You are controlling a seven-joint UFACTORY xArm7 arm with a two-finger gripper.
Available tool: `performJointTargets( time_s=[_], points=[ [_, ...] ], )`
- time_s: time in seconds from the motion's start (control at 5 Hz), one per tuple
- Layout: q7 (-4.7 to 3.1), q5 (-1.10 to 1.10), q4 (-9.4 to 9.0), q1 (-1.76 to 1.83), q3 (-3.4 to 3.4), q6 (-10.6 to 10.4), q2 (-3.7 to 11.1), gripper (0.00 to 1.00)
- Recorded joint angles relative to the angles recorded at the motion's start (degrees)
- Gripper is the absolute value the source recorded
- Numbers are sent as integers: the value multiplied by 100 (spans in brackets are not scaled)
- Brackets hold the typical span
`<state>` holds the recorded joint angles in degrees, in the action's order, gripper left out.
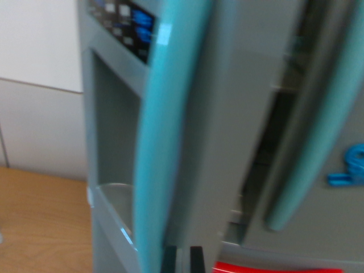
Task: Close fridge door
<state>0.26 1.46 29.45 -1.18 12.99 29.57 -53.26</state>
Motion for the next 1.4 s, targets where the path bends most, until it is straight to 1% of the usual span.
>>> performJointTargets(
  time_s=[0.2,0.4,0.6,0.8,1.0,1.2,1.4],
  points=[
    [0,0,212,0,143,-1,316,100],
    [0,0,212,0,143,-1,316,100],
    [0,0,436,0,246,-2,656,100],
    [0,0,436,0,246,-2,656,100],
    [0,0,716,0,325,-4,1044,100],
    [0,0,716,0,325,-4,1044,100],
    [0,0,1045,0,358,-11,1480,100]
  ],
)
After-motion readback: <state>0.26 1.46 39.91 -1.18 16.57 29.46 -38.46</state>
